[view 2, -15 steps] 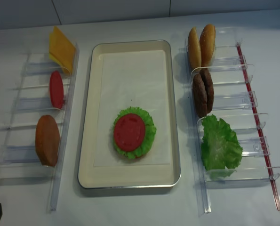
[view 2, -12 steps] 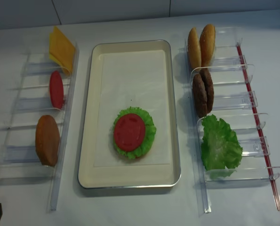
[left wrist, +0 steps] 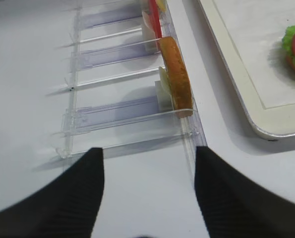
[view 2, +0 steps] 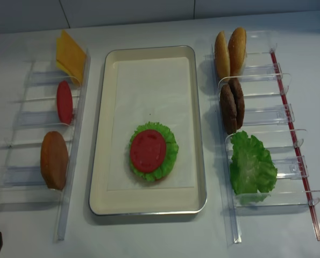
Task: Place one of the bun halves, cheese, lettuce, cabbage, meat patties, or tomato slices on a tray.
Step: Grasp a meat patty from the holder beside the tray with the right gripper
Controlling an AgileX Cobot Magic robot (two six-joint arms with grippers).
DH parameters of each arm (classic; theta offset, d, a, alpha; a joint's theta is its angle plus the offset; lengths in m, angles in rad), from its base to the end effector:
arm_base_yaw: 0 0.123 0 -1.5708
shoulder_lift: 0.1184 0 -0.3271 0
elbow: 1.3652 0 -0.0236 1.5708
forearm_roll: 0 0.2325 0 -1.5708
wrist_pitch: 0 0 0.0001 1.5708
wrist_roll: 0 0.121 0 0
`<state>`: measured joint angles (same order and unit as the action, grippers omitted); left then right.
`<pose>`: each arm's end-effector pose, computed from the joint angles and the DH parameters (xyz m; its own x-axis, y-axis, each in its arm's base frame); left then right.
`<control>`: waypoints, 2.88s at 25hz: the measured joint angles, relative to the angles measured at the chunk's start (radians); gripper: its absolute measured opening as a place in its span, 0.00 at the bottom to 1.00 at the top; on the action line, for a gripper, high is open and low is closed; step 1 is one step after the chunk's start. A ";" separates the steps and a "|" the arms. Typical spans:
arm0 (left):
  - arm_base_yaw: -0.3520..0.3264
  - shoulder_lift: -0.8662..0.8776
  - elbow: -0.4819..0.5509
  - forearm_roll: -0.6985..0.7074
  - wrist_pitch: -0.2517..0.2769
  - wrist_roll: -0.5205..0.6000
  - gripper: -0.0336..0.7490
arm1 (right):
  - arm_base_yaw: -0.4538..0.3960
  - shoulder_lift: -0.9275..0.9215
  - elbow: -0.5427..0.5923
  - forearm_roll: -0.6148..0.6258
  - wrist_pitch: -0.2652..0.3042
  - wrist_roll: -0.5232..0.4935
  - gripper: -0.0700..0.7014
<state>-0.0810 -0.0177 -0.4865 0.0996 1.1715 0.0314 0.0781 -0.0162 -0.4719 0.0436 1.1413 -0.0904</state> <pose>-0.0437 0.0147 0.2392 -0.5432 0.1142 -0.8318 0.0423 0.9932 0.1087 -0.0414 0.0016 0.2378 -0.5249 -0.1134 -0.8436 -0.1496 0.9879 -0.0398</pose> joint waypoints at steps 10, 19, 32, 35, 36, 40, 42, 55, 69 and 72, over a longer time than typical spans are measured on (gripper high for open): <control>0.000 0.000 0.000 0.000 0.000 0.000 0.55 | 0.000 0.110 -0.075 0.029 -0.103 -0.019 0.67; 0.000 0.000 0.000 0.000 0.000 0.000 0.55 | 0.000 0.466 -0.279 0.205 -0.073 -0.075 0.67; 0.000 0.000 0.000 0.000 0.000 0.000 0.55 | 0.000 1.000 -0.556 0.522 0.103 -0.257 0.67; 0.000 0.000 0.000 0.000 0.000 0.000 0.55 | 0.011 1.108 -0.613 0.532 0.104 -0.259 0.67; 0.000 0.000 0.000 0.000 0.000 0.000 0.55 | 0.027 1.141 -0.631 0.528 0.104 -0.259 0.67; 0.000 0.000 0.000 0.000 0.000 0.000 0.55 | 0.120 1.252 -0.698 0.514 0.104 -0.237 0.67; 0.000 0.000 0.000 0.000 0.000 0.000 0.55 | 0.168 1.305 -0.733 0.470 0.104 -0.178 0.67; 0.000 0.000 0.000 0.000 0.000 0.000 0.55 | 0.229 1.626 -0.907 0.319 0.096 -0.001 0.67; 0.000 0.000 0.000 0.000 0.000 0.000 0.55 | 0.229 1.699 -0.919 0.291 0.065 0.006 0.67; 0.000 0.000 0.000 0.000 0.000 0.000 0.55 | 0.229 1.711 -0.922 0.291 0.061 0.006 0.67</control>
<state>-0.0810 -0.0177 -0.4865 0.0996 1.1715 0.0314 0.3068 1.6951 -1.3938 0.3351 1.2023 -0.0840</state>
